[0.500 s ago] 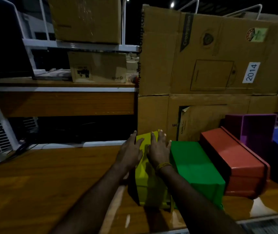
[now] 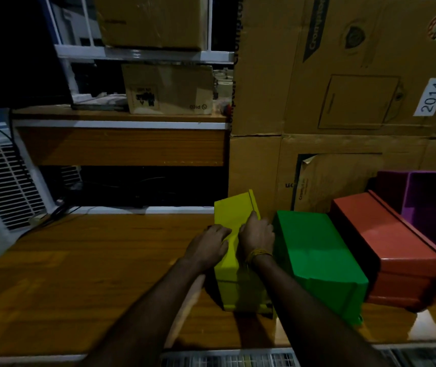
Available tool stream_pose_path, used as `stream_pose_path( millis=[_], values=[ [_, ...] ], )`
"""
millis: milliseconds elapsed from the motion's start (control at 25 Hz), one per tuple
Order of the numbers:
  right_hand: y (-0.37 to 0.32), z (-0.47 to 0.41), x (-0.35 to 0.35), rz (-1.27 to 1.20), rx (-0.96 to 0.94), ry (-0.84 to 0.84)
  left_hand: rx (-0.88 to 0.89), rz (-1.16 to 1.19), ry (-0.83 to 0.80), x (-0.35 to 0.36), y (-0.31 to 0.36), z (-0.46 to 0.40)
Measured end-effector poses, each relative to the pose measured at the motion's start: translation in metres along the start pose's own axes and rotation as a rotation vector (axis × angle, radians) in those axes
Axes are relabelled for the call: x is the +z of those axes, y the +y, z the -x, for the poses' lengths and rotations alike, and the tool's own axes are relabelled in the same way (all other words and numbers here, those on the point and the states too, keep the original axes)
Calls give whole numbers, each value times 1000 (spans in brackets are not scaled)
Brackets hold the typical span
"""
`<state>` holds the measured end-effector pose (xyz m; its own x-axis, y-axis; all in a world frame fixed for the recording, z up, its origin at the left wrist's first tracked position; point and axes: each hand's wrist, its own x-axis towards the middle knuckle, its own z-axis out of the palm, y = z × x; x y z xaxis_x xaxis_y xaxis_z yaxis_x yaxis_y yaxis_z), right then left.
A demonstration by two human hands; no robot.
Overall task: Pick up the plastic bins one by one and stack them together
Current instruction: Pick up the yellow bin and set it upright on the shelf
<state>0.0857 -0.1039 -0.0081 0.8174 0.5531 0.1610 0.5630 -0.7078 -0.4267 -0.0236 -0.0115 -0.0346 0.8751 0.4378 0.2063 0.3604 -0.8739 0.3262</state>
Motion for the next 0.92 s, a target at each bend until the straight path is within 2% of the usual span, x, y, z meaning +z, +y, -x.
stream_pose_path(
  millis=[200,400,520,760,920],
  values=[
    [-29,6,3,-59,-19,54,10,14,17,-15,-31,13],
    [-74,20,17,25,-65,108,18,-32,20,-41,-81,31],
    [-97,29,26,63,-82,77,-36,-61,18,-52,-110,38],
    [-116,40,45,53,-108,39,-44,-149,222,-72,-153,47],
    [-125,54,56,64,-92,99,3,-211,302,-81,-175,50]
  ],
)
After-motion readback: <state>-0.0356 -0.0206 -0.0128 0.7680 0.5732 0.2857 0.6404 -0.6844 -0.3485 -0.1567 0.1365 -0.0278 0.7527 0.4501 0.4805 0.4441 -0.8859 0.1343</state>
